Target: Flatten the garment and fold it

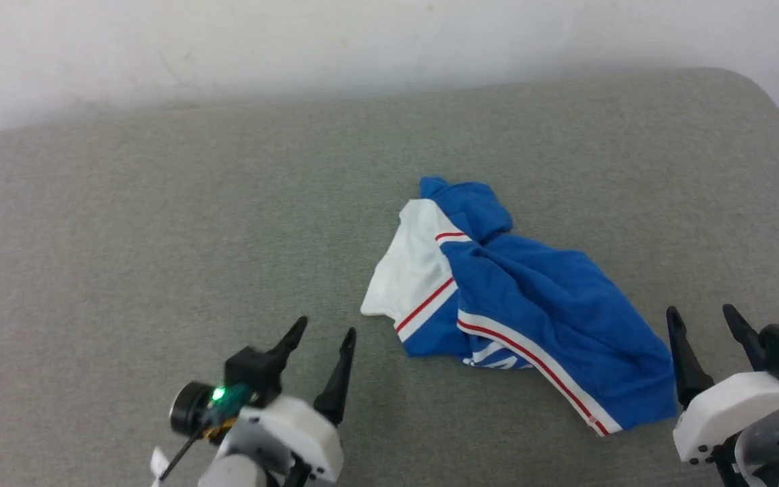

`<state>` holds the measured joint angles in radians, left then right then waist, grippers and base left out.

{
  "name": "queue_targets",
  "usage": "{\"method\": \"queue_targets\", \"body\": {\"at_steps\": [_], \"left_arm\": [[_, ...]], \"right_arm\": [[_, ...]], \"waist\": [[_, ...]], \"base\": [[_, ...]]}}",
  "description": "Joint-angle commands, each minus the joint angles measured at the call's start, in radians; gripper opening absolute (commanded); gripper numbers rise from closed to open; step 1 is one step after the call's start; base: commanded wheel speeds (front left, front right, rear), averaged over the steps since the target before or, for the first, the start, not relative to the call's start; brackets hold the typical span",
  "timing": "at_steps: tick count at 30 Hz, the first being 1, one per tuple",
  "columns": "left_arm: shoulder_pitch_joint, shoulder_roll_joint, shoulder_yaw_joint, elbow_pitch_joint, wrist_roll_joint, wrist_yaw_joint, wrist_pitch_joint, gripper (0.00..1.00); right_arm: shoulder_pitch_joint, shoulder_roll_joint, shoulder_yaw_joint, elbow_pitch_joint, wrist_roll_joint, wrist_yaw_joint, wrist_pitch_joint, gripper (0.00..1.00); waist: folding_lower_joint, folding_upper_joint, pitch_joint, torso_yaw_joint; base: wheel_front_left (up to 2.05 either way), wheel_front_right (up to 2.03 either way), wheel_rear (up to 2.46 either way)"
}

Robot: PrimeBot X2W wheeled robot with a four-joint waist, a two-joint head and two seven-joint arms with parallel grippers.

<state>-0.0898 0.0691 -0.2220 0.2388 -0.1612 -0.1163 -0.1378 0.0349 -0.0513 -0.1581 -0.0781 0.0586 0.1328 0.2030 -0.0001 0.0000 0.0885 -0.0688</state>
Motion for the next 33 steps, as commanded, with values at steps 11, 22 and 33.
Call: {"method": "queue_targets", "body": {"at_steps": [11, 22, 33], "left_arm": [[-0.305, 0.07, -0.093, 0.148, -0.032, -0.014, 0.334, 1.0], [-0.421, 0.134, -0.255, 0.315, -0.139, -0.014, 0.562, 0.43], [-0.411, 0.207, -0.219, 0.276, -0.269, 0.034, 0.308, 0.0]], "right_arm": [[0.019, 0.001, 0.053, -0.029, 0.024, -0.002, -0.045, 1.0], [-0.009, 0.001, 0.045, 0.034, 0.044, -0.002, -0.087, 1.0], [-0.012, 0.001, 0.026, 0.066, 0.021, -0.002, -0.089, 1.0]], "waist": [[0.0001, 0.0, 0.119, -0.119], [0.0001, 0.0, 0.174, -0.155], [0.0001, 0.0, 0.119, -0.089]], "base": [[0.0, 0.0, 0.0], [0.0, 0.0, 0.0], [0.0, 0.0, 0.0]]}}
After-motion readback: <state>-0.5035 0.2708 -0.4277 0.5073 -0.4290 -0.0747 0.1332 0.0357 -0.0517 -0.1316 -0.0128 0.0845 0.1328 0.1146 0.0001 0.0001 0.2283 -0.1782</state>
